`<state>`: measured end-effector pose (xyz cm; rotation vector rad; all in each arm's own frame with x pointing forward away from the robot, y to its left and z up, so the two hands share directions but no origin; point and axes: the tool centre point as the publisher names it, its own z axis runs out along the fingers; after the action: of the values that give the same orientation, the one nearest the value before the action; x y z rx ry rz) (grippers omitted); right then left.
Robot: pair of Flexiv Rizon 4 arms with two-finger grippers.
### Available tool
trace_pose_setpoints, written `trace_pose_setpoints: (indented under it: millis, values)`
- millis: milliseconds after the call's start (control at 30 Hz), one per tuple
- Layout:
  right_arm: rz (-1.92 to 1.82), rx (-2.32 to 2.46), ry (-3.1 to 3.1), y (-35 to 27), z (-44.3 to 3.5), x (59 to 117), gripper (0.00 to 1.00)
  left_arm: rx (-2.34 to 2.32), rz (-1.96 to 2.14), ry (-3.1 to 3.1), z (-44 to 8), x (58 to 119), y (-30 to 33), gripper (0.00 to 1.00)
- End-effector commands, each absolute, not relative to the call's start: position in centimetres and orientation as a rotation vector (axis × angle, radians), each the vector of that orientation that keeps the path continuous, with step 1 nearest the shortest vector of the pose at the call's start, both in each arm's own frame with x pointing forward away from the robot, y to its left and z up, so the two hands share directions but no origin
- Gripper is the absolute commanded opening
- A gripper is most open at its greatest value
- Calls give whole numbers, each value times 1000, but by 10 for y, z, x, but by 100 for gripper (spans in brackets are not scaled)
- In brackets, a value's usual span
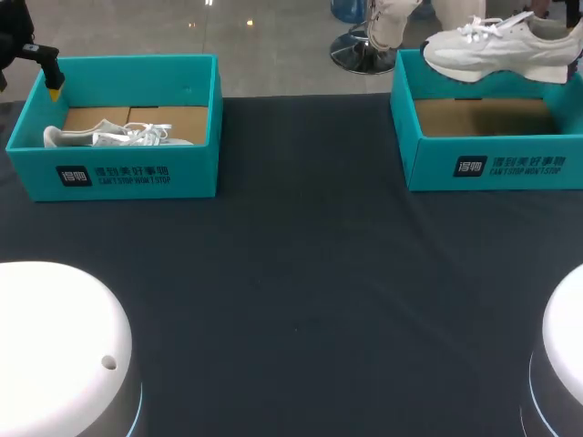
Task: Take the shoe out of the shoebox, open the shoe tongue, remove and reinsert the insole, then place the shoe into the shoebox
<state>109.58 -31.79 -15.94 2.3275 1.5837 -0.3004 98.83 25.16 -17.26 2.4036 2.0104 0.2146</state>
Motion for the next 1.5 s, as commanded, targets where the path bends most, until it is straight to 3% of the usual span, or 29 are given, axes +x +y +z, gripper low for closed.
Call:
trace_pose_setpoints:
  millis: [33, 1500]
  values:
    - [-294, 2308, 1574, -316, -128, 1090, 0, 2404, 218, 2010, -173, 987, 252, 100]
    - [-313, 2307, 1618, -317, -115, 1097, 0, 2404, 218, 2010, -173, 987, 252, 100]
